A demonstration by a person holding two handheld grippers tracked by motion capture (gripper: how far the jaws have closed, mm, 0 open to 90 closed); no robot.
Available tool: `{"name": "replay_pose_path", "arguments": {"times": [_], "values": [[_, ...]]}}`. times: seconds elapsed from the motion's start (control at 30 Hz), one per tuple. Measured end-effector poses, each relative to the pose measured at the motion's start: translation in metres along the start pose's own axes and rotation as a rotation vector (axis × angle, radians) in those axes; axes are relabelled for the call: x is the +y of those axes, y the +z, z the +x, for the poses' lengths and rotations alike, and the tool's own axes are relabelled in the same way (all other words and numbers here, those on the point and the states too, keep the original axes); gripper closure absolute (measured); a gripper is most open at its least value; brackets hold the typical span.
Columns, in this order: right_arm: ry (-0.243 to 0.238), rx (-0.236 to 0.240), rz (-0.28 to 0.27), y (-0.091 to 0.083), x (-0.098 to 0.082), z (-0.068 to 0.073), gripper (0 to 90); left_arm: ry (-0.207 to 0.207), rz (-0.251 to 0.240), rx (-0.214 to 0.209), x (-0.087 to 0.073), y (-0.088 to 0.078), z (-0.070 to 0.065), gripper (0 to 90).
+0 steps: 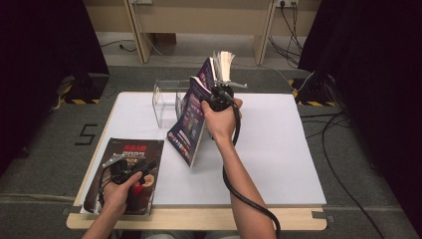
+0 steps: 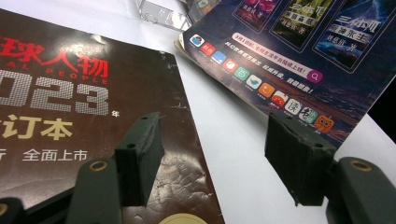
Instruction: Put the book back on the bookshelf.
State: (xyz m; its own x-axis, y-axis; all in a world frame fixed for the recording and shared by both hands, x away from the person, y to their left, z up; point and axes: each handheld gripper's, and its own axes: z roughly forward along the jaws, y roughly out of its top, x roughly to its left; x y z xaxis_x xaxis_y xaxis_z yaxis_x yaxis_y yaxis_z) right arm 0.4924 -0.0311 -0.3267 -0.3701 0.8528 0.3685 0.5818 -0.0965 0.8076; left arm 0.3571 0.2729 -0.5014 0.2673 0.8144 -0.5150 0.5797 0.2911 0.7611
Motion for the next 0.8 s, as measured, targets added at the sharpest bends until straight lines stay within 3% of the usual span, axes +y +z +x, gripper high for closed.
{"name": "replay_pose_path", "arguments": {"times": [0.33,0.8], "values": [[-0.031,0.030,-0.065,-0.011,-0.001,0.005,82.7,-0.003,0.002,-0.001,-0.001,0.000,0.000,36.1],[-0.162,0.097,-0.165,-0.023,0.002,0.026,82.8,-0.003,0.000,-0.003,0.000,-0.001,0.001,36.4]]}}
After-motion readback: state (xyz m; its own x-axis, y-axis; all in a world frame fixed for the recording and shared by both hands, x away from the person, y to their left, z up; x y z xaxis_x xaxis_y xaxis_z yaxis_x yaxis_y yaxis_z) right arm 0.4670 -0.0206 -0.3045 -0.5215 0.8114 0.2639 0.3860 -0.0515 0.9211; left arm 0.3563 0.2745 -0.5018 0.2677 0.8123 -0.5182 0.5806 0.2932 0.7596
